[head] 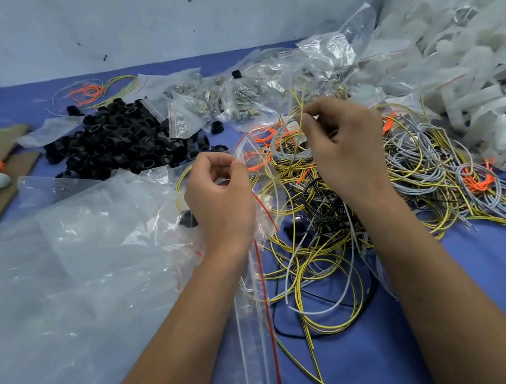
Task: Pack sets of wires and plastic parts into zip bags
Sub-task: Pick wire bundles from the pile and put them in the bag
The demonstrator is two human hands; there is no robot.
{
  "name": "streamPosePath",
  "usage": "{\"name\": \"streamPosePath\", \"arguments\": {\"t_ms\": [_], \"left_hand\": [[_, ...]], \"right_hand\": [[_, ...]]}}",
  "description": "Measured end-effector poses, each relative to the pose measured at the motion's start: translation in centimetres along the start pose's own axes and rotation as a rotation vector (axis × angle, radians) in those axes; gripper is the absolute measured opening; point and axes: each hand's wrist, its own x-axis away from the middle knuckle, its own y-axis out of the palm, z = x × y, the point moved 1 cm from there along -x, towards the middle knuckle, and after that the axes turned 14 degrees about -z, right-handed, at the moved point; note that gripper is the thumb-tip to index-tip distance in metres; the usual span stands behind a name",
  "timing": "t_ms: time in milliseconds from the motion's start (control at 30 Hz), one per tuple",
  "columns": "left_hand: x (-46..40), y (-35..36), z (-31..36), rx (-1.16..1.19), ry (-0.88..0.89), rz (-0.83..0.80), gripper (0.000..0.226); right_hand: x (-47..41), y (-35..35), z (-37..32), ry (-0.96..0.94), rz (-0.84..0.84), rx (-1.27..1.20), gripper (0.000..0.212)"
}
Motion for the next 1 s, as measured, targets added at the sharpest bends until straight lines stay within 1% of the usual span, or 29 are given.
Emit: {"name": "streamPosePath", "arguments": {"t_ms": [33, 67, 100, 167, 200, 233, 267, 300, 333, 367, 400, 433, 467, 500, 567, 633, 733, 833, 900, 933, 1000], "left_hand": [[0.0, 0.0, 0.0, 0.001, 0.004, -0.002, 0.006], [0.0, 0.0, 0.0, 0.003, 0.007, -0.004, 0.006], [0.0, 0.0, 0.0, 0.004, 0.008, -0.005, 0.006], [-0.1, 0.0, 0.0, 0.007, 0.004, -0.006, 0.005], [-0.1, 0.0, 0.0, 0.012, 0.0, -0.005, 0.005], [-0.1, 0.0, 0.0, 0.017, -0.003, -0.002, 0.005], [-0.1, -0.1, 0.0, 0.02, -0.006, -0.001, 0.006], [-0.1, 0.0, 0.0, 0.022, -0.009, -0.002, 0.006], [-0.1, 0.0, 0.0, 0.023, -0.012, -0.004, 0.006], [-0.1, 0.0, 0.0, 0.023, -0.016, -0.008, 0.006], [0.0, 0.0, -0.1, 0.023, -0.019, -0.015, 0.006], [0.0, 0.0, -0.1, 0.024, -0.019, -0.021, 0.006], [0.0, 0.0, -0.1, 0.026, -0.018, -0.026, 0.006], [0.0, 0.0, -0.1, 0.028, -0.016, -0.027, 0.006], [0.0, 0.0, 0.0, 0.031, -0.004, -0.024, 0.007], [0.1, 0.0, 0.3, 0.017, 0.041, -0.012, 0.008], [0.3, -0.1, 0.7, -0.044, 0.171, -0.014, 0.007], [0.7, -0.1, 1.2, -0.205, 0.335, -0.041, 0.006], [1.0, 0.1, 1.6, -0.299, 0.421, -0.042, 0.006], [1.2, 0.1, 1.7, -0.317, 0.454, -0.035, 0.006], [1.3, 0.0, 2.0, -0.294, 0.496, -0.005, 0.007]], "right_hand": [[0.0, 0.0, 0.1, 0.006, 0.011, -0.059, 0.013], [0.0, -0.1, 0.1, 0.008, 0.014, -0.195, 0.014], [0.0, -0.3, 0.2, 0.025, 0.013, -0.402, 0.016], [-0.2, -1.2, 0.3, 0.07, 0.005, -0.904, 0.021], [-0.2, -1.7, 0.3, 0.084, 0.02, -1.12, 0.019], [-0.4, -2.1, 0.5, 0.108, 0.084, -1.258, 0.016], [-0.5, -2.6, 1.0, 0.158, 0.217, -1.294, 0.015], [-0.5, -3.1, 1.4, 0.232, 0.383, -1.195, 0.018], [-0.4, -3.6, 2.0, 0.311, 0.539, -0.961, 0.02], [-0.4, -4.0, 2.6, 0.363, 0.633, -0.679, 0.018], [-0.4, -4.2, 2.9, 0.349, 0.643, -0.473, 0.015], [-0.4, -4.1, 2.8, 0.284, 0.592, -0.387, 0.013], [-0.4, -3.7, 2.4, 0.192, 0.487, -0.391, 0.014], [-0.3, -3.2, 1.9, 0.094, 0.363, -0.387, 0.014], [0.1, -1.7, 0.4, -0.058, 0.101, -0.242, 0.012], [0.5, -0.2, -0.6, -0.116, -0.077, -0.135, 0.007], [0.9, 0.9, -0.9, -0.137, -0.194, -0.08, 0.006], [1.1, 1.5, -1.4, -0.146, -0.276, -0.026, 0.005], [1.2, 2.0, -1.9, -0.143, -0.337, -0.078, 0.009], [1.3, 2.1, -2.1, -0.135, -0.383, -0.153, 0.012], [1.4, 2.3, -2.4, -0.066, -0.514, -0.434, 0.016]]}}
